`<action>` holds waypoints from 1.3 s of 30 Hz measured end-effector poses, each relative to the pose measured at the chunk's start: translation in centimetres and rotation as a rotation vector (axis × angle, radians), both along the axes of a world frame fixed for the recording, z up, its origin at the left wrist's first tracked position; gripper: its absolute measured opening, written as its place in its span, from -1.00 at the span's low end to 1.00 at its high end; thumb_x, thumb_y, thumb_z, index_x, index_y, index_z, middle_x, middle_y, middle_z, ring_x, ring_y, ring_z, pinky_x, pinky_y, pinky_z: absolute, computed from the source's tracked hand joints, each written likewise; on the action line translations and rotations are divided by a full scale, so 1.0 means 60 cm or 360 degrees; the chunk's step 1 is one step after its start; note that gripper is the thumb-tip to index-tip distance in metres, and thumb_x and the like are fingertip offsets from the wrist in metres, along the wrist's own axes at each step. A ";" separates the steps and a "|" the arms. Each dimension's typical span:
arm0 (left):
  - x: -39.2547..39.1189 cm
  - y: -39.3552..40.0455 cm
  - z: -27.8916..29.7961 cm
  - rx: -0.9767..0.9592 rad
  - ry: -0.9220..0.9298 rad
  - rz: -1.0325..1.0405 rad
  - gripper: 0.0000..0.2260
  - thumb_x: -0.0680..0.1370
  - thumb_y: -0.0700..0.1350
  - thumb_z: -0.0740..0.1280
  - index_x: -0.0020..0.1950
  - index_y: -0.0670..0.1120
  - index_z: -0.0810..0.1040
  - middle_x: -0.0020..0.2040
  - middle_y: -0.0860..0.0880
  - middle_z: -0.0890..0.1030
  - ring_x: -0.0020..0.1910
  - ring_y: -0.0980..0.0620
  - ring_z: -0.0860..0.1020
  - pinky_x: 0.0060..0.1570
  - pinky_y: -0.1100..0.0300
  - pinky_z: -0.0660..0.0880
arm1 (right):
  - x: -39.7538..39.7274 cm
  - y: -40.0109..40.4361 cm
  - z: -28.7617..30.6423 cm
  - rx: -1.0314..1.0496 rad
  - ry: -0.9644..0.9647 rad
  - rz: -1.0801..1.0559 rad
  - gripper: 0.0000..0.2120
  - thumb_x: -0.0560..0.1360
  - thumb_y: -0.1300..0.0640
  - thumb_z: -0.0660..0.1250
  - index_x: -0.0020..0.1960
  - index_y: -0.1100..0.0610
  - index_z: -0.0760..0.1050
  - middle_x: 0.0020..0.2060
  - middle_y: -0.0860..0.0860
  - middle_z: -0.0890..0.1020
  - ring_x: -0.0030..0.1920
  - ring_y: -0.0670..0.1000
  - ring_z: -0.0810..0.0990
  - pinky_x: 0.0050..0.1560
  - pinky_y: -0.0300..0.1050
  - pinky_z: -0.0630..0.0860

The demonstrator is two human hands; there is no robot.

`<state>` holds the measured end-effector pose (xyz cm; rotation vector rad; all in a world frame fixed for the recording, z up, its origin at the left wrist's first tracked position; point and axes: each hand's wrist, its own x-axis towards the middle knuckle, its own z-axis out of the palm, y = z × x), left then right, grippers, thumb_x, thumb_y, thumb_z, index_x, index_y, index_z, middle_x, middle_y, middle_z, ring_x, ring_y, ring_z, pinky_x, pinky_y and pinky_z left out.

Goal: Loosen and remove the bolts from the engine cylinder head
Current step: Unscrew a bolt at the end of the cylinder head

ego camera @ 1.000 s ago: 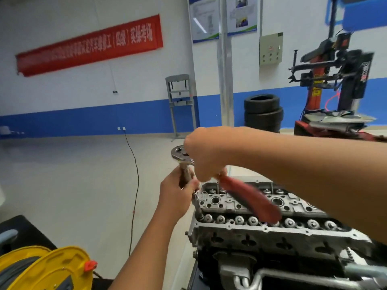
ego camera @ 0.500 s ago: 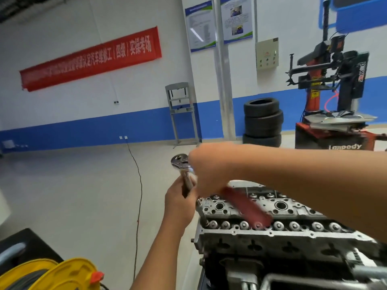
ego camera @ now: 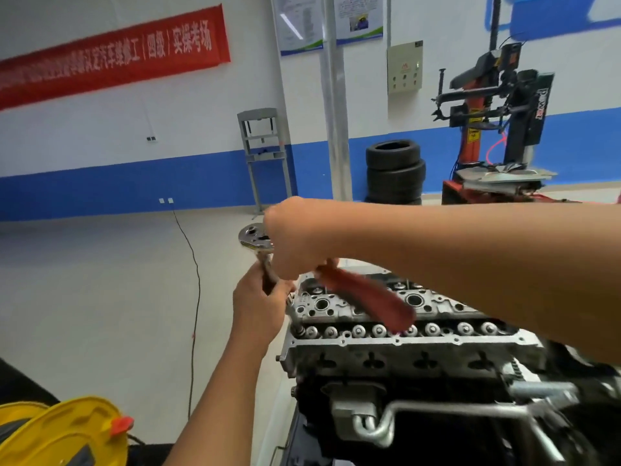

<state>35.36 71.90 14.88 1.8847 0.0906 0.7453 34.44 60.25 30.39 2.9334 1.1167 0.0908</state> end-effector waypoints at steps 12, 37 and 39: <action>0.000 -0.001 -0.004 0.0092 0.0145 -0.0035 -0.71 0.59 -0.20 0.45 -0.15 0.18 0.52 -0.21 0.09 0.66 -0.13 0.06 0.66 -0.04 0.07 0.62 | 0.052 -0.031 0.016 -0.0273 -0.0684 0.0038 -0.96 0.48 0.21 0.28 -0.15 0.13 0.44 -0.29 0.02 0.46 -0.30 0.06 0.47 -0.33 -0.06 0.48; -0.016 0.019 -0.010 0.0088 0.0148 -0.0193 -0.80 0.64 -0.24 0.37 -0.08 0.05 0.53 -0.13 0.10 0.74 -0.09 0.13 0.70 0.13 -0.07 0.65 | 0.059 -0.052 -0.025 -0.0095 -0.0705 0.0656 -0.27 0.58 0.41 0.18 0.59 -0.15 0.12 -0.01 0.05 0.51 -0.36 -0.03 0.42 -0.46 -0.13 0.27; -0.015 0.018 -0.011 0.0113 0.0139 -0.0187 -0.80 0.65 -0.23 0.37 -0.08 0.06 0.53 -0.14 0.13 0.73 -0.10 0.16 0.69 0.11 -0.05 0.66 | 0.062 -0.052 -0.019 -0.0071 -0.0808 0.0676 -0.26 0.56 0.42 0.17 0.59 -0.17 0.19 -0.04 0.03 0.52 -0.41 -0.05 0.37 -0.48 -0.12 0.19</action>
